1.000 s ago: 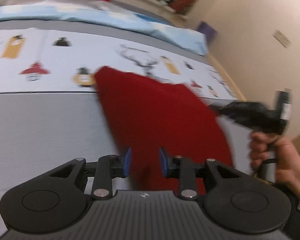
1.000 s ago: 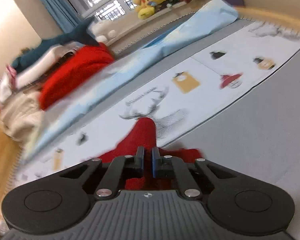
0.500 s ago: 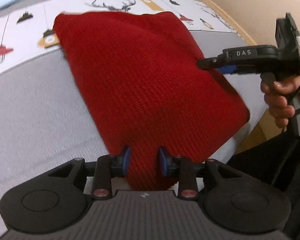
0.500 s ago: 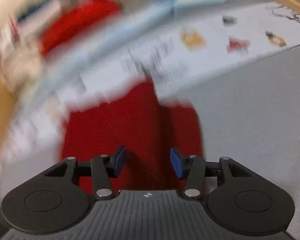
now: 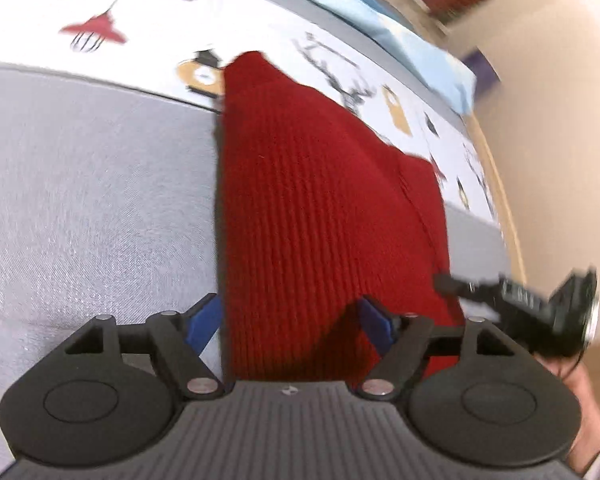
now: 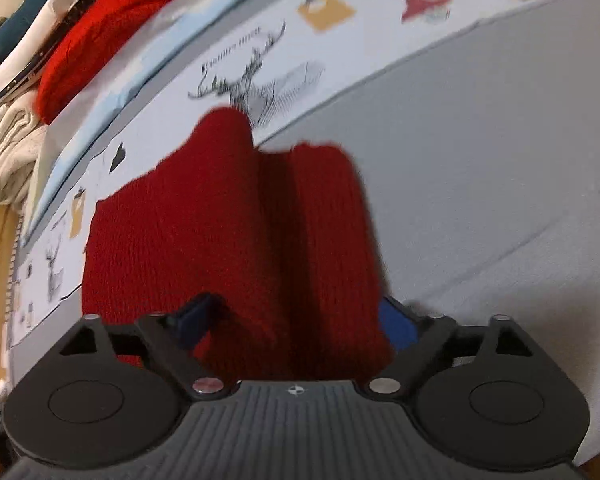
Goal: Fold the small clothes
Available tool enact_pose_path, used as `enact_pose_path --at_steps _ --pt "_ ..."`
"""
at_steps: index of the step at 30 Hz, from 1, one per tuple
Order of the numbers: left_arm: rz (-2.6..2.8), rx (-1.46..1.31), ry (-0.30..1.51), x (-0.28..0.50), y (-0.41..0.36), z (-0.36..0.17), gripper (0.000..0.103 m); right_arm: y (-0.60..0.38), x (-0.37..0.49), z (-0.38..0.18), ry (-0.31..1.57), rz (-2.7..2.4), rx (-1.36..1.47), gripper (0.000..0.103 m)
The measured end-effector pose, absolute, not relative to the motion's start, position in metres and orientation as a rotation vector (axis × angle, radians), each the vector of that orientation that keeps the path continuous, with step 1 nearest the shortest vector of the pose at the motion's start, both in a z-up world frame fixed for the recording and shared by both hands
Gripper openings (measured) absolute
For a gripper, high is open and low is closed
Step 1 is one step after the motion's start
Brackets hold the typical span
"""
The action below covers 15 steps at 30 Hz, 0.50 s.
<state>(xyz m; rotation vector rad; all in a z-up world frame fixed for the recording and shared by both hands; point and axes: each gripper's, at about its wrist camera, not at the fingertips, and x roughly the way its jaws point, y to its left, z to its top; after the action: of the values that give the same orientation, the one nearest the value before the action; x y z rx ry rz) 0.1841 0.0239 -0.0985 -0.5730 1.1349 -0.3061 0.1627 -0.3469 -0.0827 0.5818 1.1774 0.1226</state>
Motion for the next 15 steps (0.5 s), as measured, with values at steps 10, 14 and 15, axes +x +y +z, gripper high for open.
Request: enact_pose_path --at_steps 10,14,15 --pt "-0.243 -0.804 1.199 0.217 0.033 -0.128 0.102 -0.348 0.175 -0.103 1.226 0.138 0.673 0.102" --pt "-0.273 -0.812 1.201 0.228 0.021 -0.137 0.102 -0.346 0.176 -0.103 1.217 0.128 0.675 0.102" --pt "-0.281 -0.812 1.202 0.231 0.018 -0.138 0.102 -0.344 0.177 -0.102 1.211 0.127 0.665 0.102"
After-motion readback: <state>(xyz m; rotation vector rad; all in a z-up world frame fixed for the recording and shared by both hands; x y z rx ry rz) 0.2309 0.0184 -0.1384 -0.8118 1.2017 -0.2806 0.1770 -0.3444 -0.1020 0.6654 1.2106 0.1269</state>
